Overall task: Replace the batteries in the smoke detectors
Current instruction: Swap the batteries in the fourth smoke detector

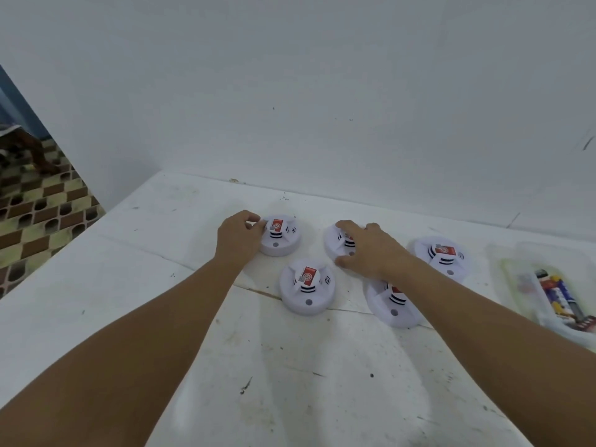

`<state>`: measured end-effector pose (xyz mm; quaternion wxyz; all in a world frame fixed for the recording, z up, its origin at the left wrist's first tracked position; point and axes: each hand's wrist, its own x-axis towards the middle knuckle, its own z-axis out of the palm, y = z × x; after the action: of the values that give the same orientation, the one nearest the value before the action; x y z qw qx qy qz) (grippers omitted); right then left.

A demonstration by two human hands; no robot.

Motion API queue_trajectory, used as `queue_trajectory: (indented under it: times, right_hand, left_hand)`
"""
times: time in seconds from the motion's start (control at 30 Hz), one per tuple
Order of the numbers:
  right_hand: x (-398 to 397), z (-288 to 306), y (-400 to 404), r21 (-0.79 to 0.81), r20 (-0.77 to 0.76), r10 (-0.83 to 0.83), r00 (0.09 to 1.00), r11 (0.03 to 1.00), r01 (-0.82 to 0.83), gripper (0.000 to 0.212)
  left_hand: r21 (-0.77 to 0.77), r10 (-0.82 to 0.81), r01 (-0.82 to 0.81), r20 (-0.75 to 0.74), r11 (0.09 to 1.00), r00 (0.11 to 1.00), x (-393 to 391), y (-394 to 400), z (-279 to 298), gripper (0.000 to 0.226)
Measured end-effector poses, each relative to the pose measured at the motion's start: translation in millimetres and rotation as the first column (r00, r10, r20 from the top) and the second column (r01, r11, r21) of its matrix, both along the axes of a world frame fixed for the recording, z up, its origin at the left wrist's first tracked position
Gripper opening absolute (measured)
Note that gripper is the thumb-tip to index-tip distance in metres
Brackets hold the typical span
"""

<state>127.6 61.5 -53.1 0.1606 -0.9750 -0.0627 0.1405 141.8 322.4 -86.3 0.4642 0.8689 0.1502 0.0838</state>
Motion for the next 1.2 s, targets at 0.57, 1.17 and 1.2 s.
queue_trajectory:
  times: [0.57, 1.17, 1.2]
  right_hand:
    - [-67, 57, -44, 0.529, 0.169, -0.262, 0.95, 0.838, 0.137, 0.06]
    - [-186, 27, -172, 0.873, -0.032, -0.395, 0.918, 0.436, 0.218, 0.054]
    - [-188, 21, -176, 0.893, -0.073, -0.388, 0.919, 0.386, 0.234, 0.057]
  left_hand:
    - [0.211, -0.596, 0.558, 0.239, 0.802, 0.766, -45, -102, 53, 0.063]
    - [-0.401, -0.637, 0.641, 0.165, 0.654, 0.753, -153, -236, 68, 0.031]
    - [-0.508, -0.609, 0.591, 0.153, 0.627, 0.778, -159, -243, 69, 0.031]
